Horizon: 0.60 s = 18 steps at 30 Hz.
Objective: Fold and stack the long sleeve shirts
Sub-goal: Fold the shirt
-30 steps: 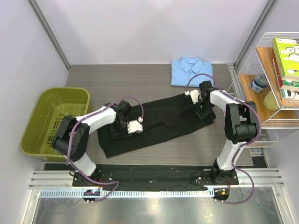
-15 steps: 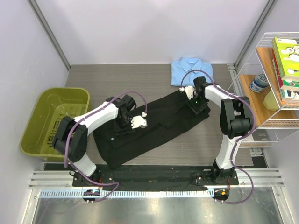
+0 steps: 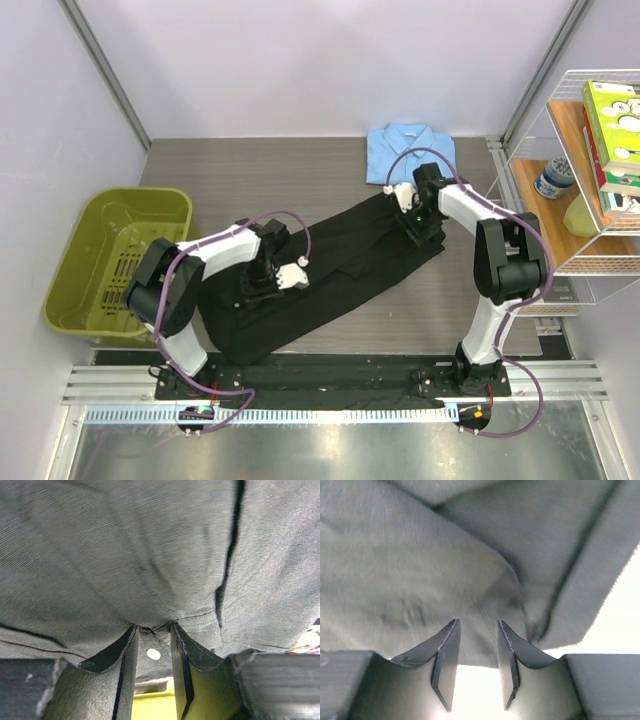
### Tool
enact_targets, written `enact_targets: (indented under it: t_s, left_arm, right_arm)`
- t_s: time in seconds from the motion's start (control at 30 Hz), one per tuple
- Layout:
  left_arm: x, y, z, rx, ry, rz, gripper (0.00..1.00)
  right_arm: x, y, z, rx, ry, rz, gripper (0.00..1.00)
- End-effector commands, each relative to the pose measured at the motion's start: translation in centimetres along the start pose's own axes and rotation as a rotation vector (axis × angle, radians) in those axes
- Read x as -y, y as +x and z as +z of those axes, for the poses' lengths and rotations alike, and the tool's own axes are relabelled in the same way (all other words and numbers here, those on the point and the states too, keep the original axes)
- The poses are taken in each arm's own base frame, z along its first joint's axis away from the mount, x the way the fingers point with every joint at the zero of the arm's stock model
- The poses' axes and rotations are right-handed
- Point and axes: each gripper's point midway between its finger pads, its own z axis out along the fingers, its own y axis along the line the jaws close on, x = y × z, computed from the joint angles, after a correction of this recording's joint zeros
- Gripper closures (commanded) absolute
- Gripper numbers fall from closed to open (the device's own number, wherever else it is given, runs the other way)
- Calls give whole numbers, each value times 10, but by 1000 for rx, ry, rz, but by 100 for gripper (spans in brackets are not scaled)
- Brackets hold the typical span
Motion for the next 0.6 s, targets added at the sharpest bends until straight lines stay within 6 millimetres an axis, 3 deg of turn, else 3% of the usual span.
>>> enact_targets:
  t_s: [0.0,0.27,0.47,0.53,0.57]
  left_arm:
    - [12,18,8,-6,107,-125,69]
    - [-8,47,-6,72,160,-281,68]
    - [-11,46,-17,129,144,-309,66]
    - [-10,47,-18,130,145,-320,66]
    - [-9,47,-18,134,146,-323,66]
  right_arm:
    - [-17,-22,29,-2,-23,-22,60]
    - [-45,-68,92,-19,-37,-173,61]
    - [-61,-149,118,92,-12,-262,61]
    - [-65,-166,128,98,2,-270,61]
    - [-61,-202,115,170,32,-296,60]
